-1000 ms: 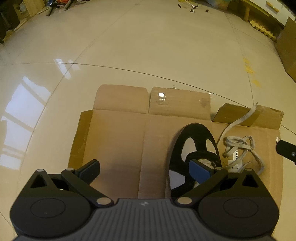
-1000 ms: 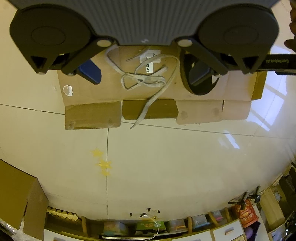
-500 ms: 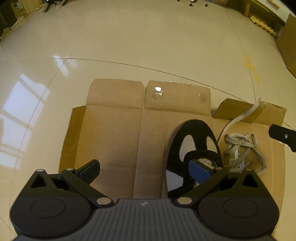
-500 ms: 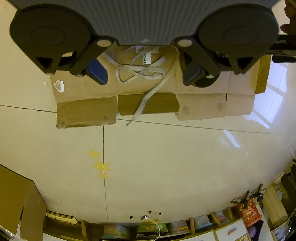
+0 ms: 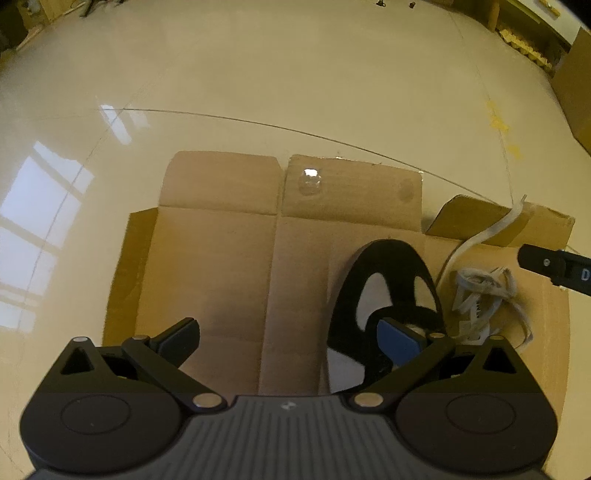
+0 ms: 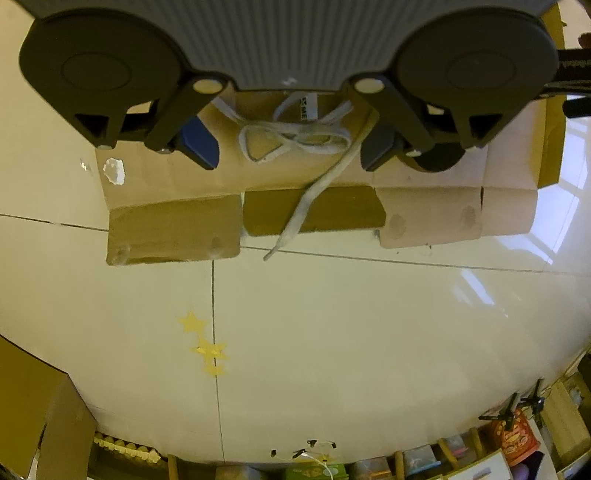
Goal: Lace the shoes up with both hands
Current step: 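Grasp the white shoelace tip with the right gripper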
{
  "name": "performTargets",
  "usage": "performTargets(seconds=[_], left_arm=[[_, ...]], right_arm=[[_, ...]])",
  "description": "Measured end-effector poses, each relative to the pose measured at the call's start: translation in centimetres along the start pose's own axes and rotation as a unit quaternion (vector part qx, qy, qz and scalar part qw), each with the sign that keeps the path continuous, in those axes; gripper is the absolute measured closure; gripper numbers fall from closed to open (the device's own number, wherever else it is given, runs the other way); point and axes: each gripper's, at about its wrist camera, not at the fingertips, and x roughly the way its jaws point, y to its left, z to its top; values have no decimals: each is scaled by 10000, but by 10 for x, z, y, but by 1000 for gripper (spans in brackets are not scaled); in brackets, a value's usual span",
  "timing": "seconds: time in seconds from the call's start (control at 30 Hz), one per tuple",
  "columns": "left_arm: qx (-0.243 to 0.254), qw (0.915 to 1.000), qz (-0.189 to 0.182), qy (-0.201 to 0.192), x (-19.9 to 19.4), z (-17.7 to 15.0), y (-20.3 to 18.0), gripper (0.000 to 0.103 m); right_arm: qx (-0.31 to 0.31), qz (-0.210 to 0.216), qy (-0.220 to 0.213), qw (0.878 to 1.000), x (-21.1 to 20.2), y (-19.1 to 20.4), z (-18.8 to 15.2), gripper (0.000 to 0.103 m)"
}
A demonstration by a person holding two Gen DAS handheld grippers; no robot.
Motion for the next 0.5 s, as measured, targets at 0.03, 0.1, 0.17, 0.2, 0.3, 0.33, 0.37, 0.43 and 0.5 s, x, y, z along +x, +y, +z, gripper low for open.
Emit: performTargets(seconds=[0.03, 0.1, 0.17, 0.2, 0.3, 0.33, 0.37, 0.43, 0.5], left_arm=[[-25, 10000, -29, 1, 1, 0, 0, 1], [-42, 9999, -124, -25, 1, 1, 0, 1], [-12, 9997, -239, -82, 1, 2, -3, 1], [2, 9995, -297, -110, 0, 2, -5, 1], [109, 9990, -379, -212, -2, 2, -11, 1], [157, 9988, -395, -239, -3, 1, -13, 1], [211, 9986, -401, -262, -4, 1, -16, 1], [253, 9984, -411, -282, -5, 1, -19, 1], [264, 9983, -427, -291, -5, 0, -20, 1]], right_arm=[[-1, 5, -11, 10000, 2, 0, 1, 20], [15, 25, -20, 10000, 5, -1, 2, 24], [61, 135, -52, 9999, 8, -3, 5, 29], [69, 161, -71, 9998, 9, -3, 6, 34], [190, 254, -159, 9994, 16, -9, 9, 47], [237, 269, -175, 9992, 19, -11, 10, 50], [274, 267, -185, 9991, 22, -13, 12, 51], [330, 244, -227, 9989, 27, -16, 14, 57], [338, 222, -282, 9988, 31, -17, 17, 60]])
